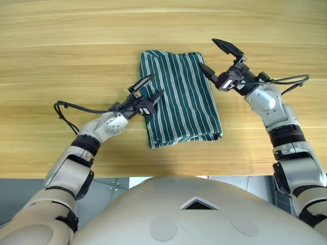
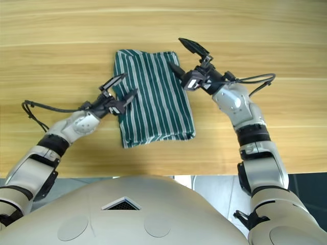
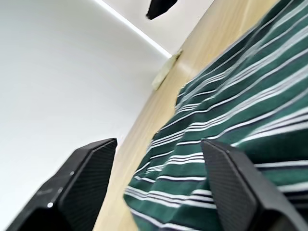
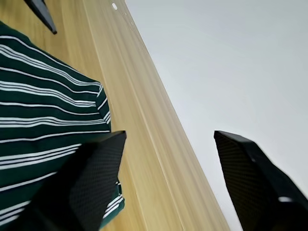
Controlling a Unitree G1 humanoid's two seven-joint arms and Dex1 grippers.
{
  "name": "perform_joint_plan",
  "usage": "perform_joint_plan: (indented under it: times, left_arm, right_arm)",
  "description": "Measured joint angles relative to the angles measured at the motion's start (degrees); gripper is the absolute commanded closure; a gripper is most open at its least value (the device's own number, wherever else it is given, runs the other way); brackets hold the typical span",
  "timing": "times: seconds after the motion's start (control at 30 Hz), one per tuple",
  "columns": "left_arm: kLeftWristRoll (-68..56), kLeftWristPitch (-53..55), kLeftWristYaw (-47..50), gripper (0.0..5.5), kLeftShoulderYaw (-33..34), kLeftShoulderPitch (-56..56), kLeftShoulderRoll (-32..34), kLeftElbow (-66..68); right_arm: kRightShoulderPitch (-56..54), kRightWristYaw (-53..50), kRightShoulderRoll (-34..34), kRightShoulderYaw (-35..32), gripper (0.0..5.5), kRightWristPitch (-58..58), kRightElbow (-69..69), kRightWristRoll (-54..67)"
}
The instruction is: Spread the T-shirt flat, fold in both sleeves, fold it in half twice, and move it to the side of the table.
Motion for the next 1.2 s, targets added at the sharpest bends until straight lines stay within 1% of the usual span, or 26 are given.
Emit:
perform_joint_plan:
  times: [0.1, 0.13, 0.2, 0.23, 0.27, 0.3, 0.37, 0.4, 0.43, 0.47, 0.57, 0.63, 0.67, 0.73, 0.83, 0.93, 1.07, 1.2]
  left_arm:
    - [1.19, -0.18, 5.48, 2.26, 5.34, -0.41, 4.05, -4.12]
    - [1.06, -0.54, 6.86, 2.26, 7.81, -0.2, 5.59, -6.62]
    - [-3.33, -2.4, 5.66, 2.26, 11.26, 2.08, 8.27, -12.42]
    - [-7.53, -3.2, 3.0, 2.26, 12.36, 4.61, 9.83, -16.2]
    - [-11.51, -2.83, -1.65, 2.26, 12.55, 8.91, 12.33, -20.67]
    - [-13.95, -1.28, -6.46, 2.26, 12.6, 14.08, 15.06, -23.86]
    - [-18.19, 4.3, -15.61, 2.26, 13.53, 23.7, 21.45, -28.21]
    - [-19.96, 7.19, -20.72, 2.26, 13.82, 29.4, 26.12, -30.3]
    - [-21.7, 9.66, -25.99, 2.26, 13.68, 35.21, 30.54, -33.75]
    - [-24.5, 11.65, -31.55, 2.26, 12.81, 40.47, 34.65, -40.18]
    - [-28.37, 15.5, -42.46, 2.26, 10.2, 42.28, 36.68, -53.9]
    - [-28.89, 18.57, -47.47, 2.26, 10.98, 41.99, 38.93, -55.91]
    - [-29.04, 19.21, -48.98, 2.26, 11.56, 42.36, 39.31, -55.86]
    - [-29.68, 19.96, -52.19, 2.26, 10.55, 42.1, 38.49, -56.0]
    - [-29.69, 19.54, -55.7, 2.26, 7.22, 37.61, 32.86, -54.31]
    - [-29.08, 18.27, -57.48, 2.26, 5.08, 31.63, 28.03, -49.8]
    - [-28.5, 16.07, -58.32, 2.26, 3.48, 28.13, 24.52, -45.96]
    - [-27.08, 14.28, -58.71, 2.26, 2.75, 24.21, 22.42, -42.64]
  right_arm:
    - [0.69, -0.62, -1.86, -2.91, 2.12, -1.36, -1.69, 2.07]
    - [2.51, -0.54, -5.19, -4.27, 2.12, -2.26, -1.86, 2.04]
    - [8.07, 0.22, -12.39, -6.41, 2.12, -2.74, -2.15, 0.25]
    - [12.61, 0.86, -16.2, -7.31, 2.12, -2.58, -2.47, -1.02]
    - [18.09, 1.68, -19.23, -8.06, 2.12, -2.06, -4.21, -3.02]
    - [23.29, 2.54, -20.97, -8.28, 2.12, -0.75, -6.46, -5.01]
    - [29.73, 3.29, -22.2, -8.76, 2.12, 2.41, -12.35, -6.62]
    - [31.8, 4.03, -23.21, -8.94, 2.12, 3.5, -15.66, -6.78]
    - [33.25, 5.32, -23.69, -8.93, 2.12, 4.83, -18.96, -6.85]
    - [34.05, 7.66, -23.97, -7.99, 2.12, 5.51, -22.48, -7.0]
    - [31.65, 14.55, -24.52, -3.11, 2.12, 5.63, -28.26, -6.56]
    - [30.04, 19.21, -25.5, 0.12, 2.12, 5.04, -30.02, -4.56]
    - [29.43, 20.47, -25.7, 0.86, 2.12, 4.99, -30.33, -3.94]
    - [27.94, 22.74, -25.81, 2.78, 2.12, 4.85, -30.69, -2.2]
    - [26.82, 24.87, -25.77, 5.24, 2.12, 4.3, -30.82, 0.01]
    - [26.77, 25.07, -25.83, 5.6, 2.12, 3.94, -30.39, 0.84]
    - [27.7, 25.09, -26.18, 5.72, 2.12, 3.91, -30.46, 2.05]
    - [28.3, 24.94, -26.33, 5.52, 2.12, 3.75, -30.54, 2.2]
